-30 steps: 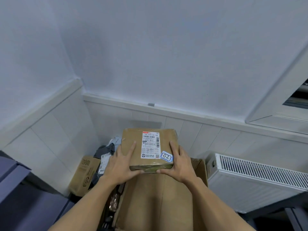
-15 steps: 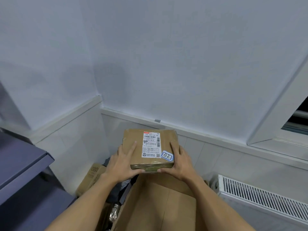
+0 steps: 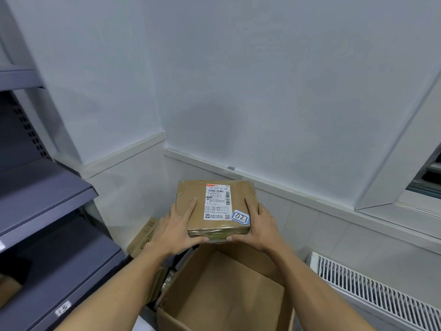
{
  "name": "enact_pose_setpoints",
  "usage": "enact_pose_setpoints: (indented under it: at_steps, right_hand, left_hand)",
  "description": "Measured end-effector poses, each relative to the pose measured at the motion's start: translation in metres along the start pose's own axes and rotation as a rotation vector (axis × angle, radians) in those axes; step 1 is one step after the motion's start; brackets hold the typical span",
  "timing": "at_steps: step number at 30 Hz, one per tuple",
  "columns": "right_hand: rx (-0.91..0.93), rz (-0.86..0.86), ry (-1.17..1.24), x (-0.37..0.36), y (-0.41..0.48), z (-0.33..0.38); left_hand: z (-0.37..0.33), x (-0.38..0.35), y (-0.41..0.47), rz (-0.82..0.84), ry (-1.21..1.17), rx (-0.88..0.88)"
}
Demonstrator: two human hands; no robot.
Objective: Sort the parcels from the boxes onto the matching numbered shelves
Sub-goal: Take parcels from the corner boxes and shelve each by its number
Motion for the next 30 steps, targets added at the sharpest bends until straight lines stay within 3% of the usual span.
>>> enact_pose_setpoints:
  at_steps: [10, 18, 30]
  right_hand:
    - [0.215, 0.092, -0.045, -0.014, -0.022, 0.064]
    - [0.413, 0.159, -0.010, -0.040, -0.038, 0.154]
    - [0.534, 0.195, -0.048, -0.090, -0.088, 0.275]
  left_hand:
    - [0.026, 0.007, -0.099, -0.076, -0.051, 0.211]
    - [0.078, 0.015, -0.185, -0.176, -0.254, 0.275]
    - [0.148, 0.025, -0.321, -0.240, -0.219, 0.455]
Point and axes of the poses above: each hand's wrist, its own y-axis towards the middle knuckle, its own x-axis out of the back of the hand, z = x × y, the point moved 6 cm from there along y, towards the middle knuckle, and after that the axes turned 14 degrees about z, right-handed, at the moved point
